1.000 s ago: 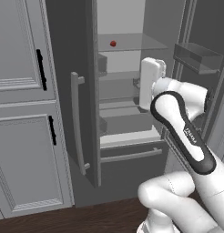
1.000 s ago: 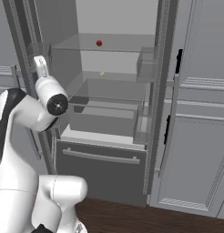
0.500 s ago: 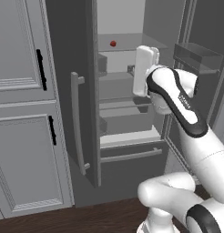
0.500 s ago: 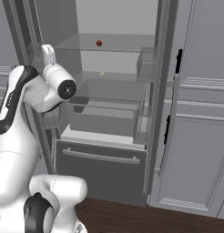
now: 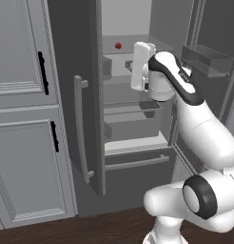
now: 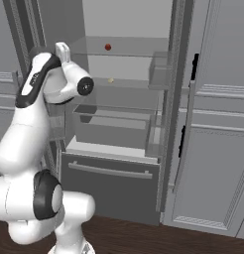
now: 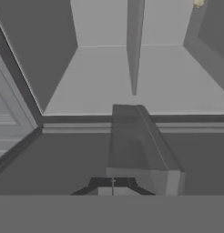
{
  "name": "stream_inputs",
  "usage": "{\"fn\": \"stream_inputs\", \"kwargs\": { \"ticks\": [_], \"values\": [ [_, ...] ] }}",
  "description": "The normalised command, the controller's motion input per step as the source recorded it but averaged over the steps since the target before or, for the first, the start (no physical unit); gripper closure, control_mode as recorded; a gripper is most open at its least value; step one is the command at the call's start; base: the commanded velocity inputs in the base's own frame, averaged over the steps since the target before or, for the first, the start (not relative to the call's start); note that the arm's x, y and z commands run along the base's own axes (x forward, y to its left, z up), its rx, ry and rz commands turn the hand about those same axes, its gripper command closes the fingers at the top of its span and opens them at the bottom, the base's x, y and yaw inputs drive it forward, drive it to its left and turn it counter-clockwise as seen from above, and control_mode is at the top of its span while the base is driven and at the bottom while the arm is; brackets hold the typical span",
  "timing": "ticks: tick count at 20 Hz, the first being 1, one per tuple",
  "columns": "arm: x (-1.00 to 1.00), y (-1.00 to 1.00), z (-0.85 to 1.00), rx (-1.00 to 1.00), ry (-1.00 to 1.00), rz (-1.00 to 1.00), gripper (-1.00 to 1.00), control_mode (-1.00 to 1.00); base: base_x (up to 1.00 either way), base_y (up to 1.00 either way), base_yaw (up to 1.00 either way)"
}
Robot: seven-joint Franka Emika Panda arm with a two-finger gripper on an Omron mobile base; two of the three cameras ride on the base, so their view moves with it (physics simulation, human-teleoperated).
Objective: Take the strawberry from the fridge and place it on top of the pancake, located on the dining counter.
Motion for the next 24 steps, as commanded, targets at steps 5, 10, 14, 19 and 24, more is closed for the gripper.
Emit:
{"fn": "stream_inputs", "kwargs": {
  "ticks": [5, 10, 14, 19, 24],
  "values": [
    [0.58, 0.66, 0.0, 0.05, 0.02, 0.14, 1.0, -1.0, 0.0, 0.0, 0.0],
    [0.24, 0.78, -0.02, 0.07, 0.08, 0.17, 1.0, -1.0, 0.0, 0.0, 0.0],
    [-0.03, 0.89, -0.02, 0.12, 0.08, 0.21, 1.0, -1.0, 0.0, 0.0, 0.0],
    [-0.04, 1.0, -0.18, 0.1, 0.09, 0.17, 1.0, -1.0, 0.0, 0.0, 0.0],
    [0.0, 1.0, -0.3, 0.04, 0.06, 0.11, 1.0, -1.0, 0.0, 0.0, 0.0]
  ]
}}
